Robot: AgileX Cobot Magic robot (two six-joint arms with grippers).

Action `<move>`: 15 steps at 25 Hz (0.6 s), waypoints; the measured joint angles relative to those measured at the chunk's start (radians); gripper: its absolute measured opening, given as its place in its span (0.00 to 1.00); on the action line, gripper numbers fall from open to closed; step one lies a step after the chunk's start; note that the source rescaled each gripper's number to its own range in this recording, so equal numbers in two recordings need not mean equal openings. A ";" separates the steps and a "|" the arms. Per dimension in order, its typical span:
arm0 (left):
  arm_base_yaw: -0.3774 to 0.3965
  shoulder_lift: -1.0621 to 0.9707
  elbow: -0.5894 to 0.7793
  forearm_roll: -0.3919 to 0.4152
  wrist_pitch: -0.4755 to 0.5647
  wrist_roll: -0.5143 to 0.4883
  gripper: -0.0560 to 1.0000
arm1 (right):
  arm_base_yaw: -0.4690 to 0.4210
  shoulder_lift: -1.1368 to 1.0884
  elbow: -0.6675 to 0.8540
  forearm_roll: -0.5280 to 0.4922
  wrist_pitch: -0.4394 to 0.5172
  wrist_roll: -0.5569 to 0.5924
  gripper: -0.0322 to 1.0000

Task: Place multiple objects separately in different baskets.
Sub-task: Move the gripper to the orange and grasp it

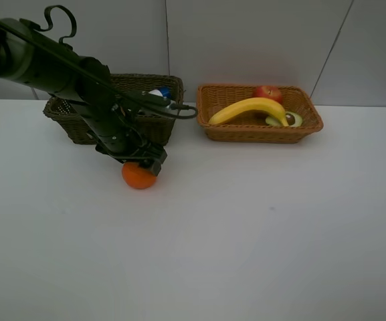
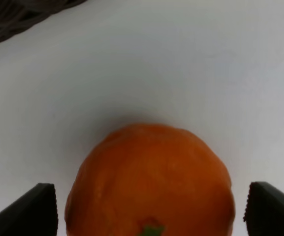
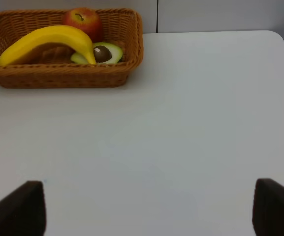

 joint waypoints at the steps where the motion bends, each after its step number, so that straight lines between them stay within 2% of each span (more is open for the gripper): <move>1: 0.000 0.000 0.000 0.000 0.000 0.000 1.00 | 0.000 0.000 0.000 0.000 0.000 0.000 0.82; 15: 0.000 0.022 -0.001 0.000 0.011 0.000 1.00 | 0.000 0.000 0.000 0.000 0.000 0.000 0.82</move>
